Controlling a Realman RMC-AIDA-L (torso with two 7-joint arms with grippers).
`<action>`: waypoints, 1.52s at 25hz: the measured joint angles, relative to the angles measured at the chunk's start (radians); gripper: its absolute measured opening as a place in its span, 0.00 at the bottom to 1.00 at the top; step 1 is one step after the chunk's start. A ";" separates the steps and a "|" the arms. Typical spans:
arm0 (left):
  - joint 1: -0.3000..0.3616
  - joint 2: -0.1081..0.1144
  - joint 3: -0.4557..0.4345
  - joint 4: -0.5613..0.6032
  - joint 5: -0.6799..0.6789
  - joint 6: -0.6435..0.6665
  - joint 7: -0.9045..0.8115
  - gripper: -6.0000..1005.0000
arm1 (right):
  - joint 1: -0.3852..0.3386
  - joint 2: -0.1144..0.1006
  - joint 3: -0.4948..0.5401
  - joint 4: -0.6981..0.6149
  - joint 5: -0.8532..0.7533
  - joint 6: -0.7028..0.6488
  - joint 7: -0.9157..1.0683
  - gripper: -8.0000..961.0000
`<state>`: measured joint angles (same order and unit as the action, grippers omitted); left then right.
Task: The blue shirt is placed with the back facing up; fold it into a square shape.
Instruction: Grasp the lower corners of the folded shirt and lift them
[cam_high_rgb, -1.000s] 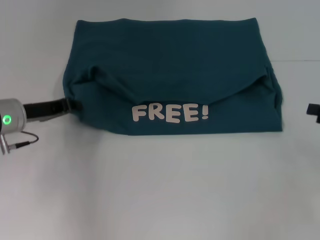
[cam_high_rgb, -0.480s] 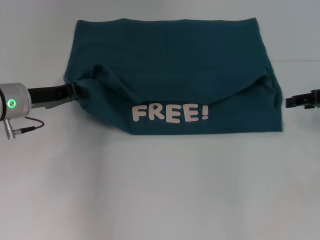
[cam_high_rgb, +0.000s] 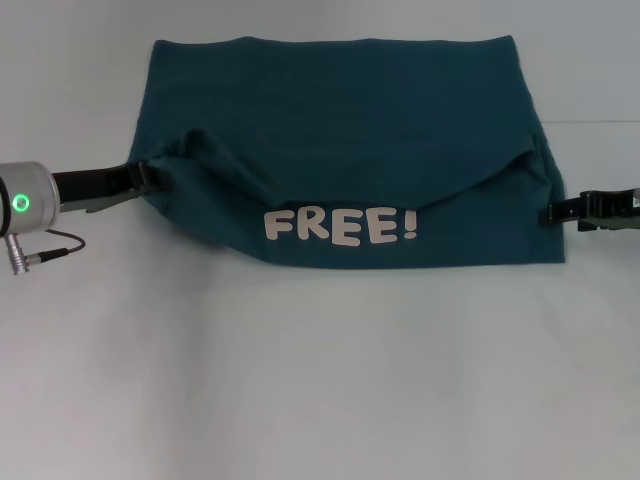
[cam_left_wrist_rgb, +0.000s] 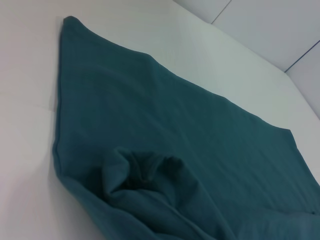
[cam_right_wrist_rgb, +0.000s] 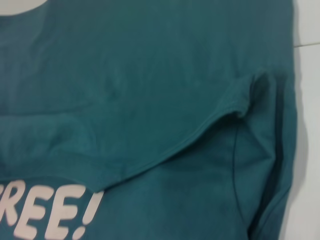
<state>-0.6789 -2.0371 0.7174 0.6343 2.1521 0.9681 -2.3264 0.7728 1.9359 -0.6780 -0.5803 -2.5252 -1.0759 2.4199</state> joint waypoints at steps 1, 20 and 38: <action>0.000 0.000 0.000 0.000 0.000 -0.001 0.000 0.05 | 0.000 0.004 0.000 0.001 0.000 0.010 0.010 0.73; 0.010 -0.006 -0.005 -0.002 0.000 -0.010 -0.001 0.06 | 0.009 0.044 -0.029 0.044 -0.006 0.086 0.020 0.73; 0.010 -0.008 -0.003 -0.006 -0.003 -0.011 -0.001 0.06 | -0.004 0.066 -0.033 0.038 0.028 0.126 0.018 0.71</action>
<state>-0.6688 -2.0450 0.7146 0.6286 2.1488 0.9571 -2.3271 0.7691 2.0022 -0.7105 -0.5420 -2.4970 -0.9496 2.4375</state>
